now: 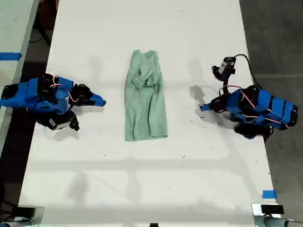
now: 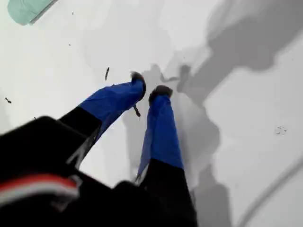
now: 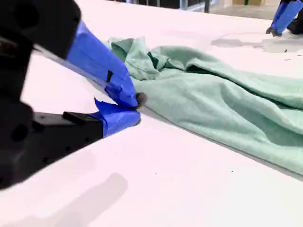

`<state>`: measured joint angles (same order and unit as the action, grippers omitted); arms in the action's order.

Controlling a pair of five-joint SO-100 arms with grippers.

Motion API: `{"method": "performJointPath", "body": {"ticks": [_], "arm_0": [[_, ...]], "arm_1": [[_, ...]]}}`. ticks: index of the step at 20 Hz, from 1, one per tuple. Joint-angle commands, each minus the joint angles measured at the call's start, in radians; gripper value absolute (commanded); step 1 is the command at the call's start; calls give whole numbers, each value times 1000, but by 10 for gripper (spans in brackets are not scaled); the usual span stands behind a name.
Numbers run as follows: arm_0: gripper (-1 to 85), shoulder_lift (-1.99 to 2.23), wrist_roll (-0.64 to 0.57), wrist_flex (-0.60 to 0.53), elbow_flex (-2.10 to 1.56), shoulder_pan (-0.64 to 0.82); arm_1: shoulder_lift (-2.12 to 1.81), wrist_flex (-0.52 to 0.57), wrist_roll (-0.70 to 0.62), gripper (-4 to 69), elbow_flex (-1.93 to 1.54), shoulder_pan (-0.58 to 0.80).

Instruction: Fold t shirt

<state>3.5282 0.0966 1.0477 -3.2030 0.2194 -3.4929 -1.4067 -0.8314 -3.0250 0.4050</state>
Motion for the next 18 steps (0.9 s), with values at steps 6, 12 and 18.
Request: {"method": "performJointPath", "body": {"ticks": [6, 12, 18], "arm_0": [[-1, 9, 2, -135, -3, -57], [-3, -627, 91, -106, 459, -117], [183, -1842, 6, 374, 1822, -222]], "arm_1": [[-11, 91, 867, 3, -84, -302], [483, 69, 882, 0, 304, -235], [1799, -123, 848, 265, 1569, -383]]}}
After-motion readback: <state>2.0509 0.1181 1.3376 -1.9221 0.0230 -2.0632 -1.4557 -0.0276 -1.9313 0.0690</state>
